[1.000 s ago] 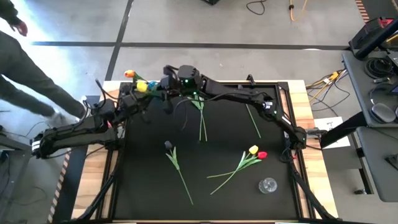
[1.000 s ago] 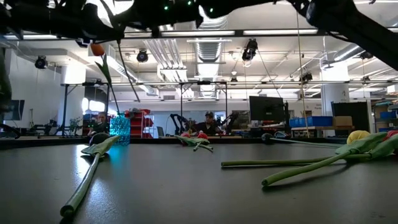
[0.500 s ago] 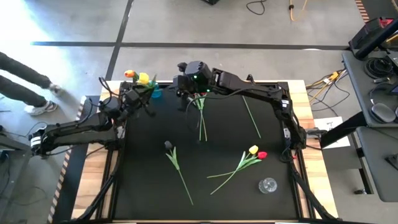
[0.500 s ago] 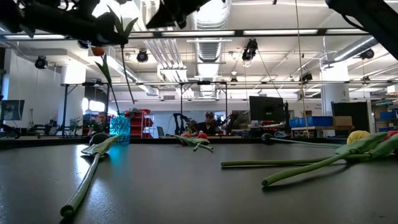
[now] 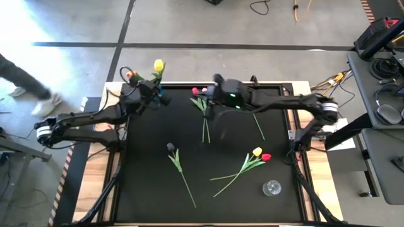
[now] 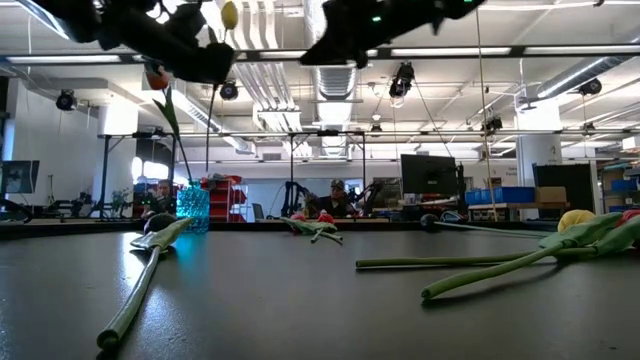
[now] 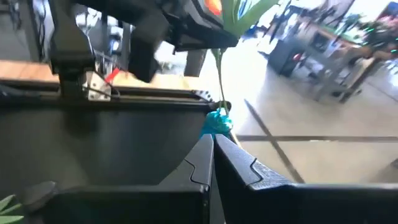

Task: Sort flowers into vase by color
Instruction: Put the top yellow flower into the blue vase

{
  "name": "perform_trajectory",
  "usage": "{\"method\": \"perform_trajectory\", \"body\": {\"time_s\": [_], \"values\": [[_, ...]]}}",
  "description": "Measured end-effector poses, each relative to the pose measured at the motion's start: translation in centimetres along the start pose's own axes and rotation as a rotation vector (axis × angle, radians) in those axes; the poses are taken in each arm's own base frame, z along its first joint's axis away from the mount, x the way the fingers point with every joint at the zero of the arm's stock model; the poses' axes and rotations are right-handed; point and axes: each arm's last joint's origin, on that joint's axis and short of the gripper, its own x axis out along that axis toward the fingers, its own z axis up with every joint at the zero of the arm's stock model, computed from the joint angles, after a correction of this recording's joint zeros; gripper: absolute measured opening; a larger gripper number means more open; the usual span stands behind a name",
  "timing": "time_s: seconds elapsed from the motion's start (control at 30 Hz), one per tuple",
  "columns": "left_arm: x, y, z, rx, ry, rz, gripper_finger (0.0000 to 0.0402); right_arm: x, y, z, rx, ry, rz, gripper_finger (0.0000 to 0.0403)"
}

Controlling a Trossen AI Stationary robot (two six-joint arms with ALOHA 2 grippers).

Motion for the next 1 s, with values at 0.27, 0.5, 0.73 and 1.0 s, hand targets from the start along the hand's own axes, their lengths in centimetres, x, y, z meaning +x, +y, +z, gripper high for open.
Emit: {"method": "perform_trajectory", "body": {"time_s": [0.27,0.5,0.73,1.0], "values": [[2.2,-1.1,-0.4,0.039,0.043,0.068,0.0000,-6.8,0.7,-2.7,0.052,-0.139,-0.042,0.0009],[2.4,-1.1,-0.3,0.044,0.037,0.092,0.0000,-9.8,0.5,-3.6,0.085,-0.192,-0.078,0.0009],[2.5,-0.9,0.0,0.070,0.049,0.139,0.0000,-9.7,0.5,-3.7,0.093,-0.193,-0.079,0.0009],[2.4,-1.0,-0.3,0.059,0.071,0.149,0.0000,-9.5,0.5,-3.8,0.098,-0.196,-0.096,0.0009]]}}
